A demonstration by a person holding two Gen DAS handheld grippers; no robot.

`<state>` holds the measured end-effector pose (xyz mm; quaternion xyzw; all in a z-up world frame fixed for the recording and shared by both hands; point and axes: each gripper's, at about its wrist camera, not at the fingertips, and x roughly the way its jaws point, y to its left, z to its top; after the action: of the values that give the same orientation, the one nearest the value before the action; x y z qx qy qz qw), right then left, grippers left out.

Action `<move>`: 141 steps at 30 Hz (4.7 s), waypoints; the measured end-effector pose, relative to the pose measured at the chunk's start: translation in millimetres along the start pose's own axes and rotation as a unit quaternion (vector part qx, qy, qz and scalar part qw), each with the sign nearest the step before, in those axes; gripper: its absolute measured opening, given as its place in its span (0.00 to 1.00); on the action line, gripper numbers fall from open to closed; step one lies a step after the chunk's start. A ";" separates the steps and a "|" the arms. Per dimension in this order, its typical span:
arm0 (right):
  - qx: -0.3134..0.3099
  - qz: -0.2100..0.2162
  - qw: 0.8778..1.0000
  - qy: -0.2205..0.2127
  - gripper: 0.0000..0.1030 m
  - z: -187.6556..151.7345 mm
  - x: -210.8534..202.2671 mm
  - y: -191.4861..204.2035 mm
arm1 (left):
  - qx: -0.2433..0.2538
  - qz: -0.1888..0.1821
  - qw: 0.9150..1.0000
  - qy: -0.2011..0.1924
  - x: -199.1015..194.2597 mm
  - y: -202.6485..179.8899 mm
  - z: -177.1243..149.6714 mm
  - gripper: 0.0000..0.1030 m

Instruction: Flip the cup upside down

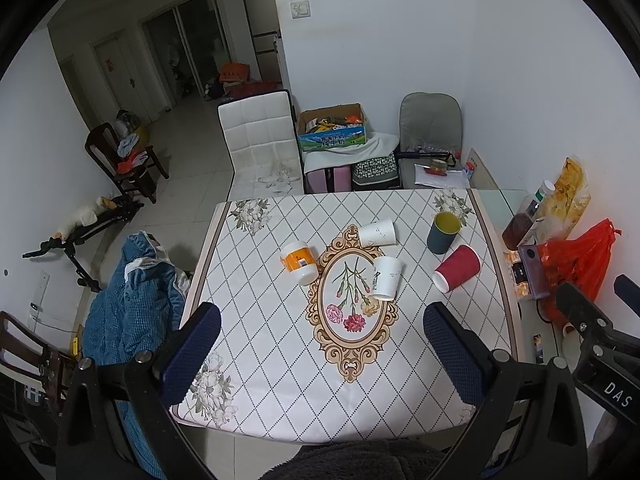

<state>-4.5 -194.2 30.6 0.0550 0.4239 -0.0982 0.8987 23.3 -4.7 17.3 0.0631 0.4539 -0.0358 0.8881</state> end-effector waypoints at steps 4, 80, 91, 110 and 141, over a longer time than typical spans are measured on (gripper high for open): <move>0.000 0.001 1.000 -0.001 1.00 0.0 -0.6 -2.6 | 0.000 0.000 1.000 0.000 0.0 -0.5 0.2 1.00; 0.142 -0.068 0.925 0.345 1.00 -146.9 413.3 -145.4 | 0.224 -0.057 0.968 0.096 402.2 -227.5 47.7 1.00; 0.143 -0.082 0.924 0.346 1.00 -147.1 436.9 -156.2 | 0.280 -0.107 0.953 0.042 428.8 -276.0 48.7 1.00; 0.148 -0.084 0.920 0.353 1.00 -138.5 456.5 -188.3 | 0.277 -0.133 0.951 0.034 453.8 -307.0 66.4 0.68; 0.137 -0.074 0.928 0.339 1.00 -105.1 424.4 -222.8 | 0.238 -0.113 0.963 0.050 393.2 -259.7 88.8 0.67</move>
<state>130.5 -447.3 -367.5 0.1756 0.6885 -0.1972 0.6755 293.3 -277.0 -270.6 0.2223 0.4801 -0.2397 0.8140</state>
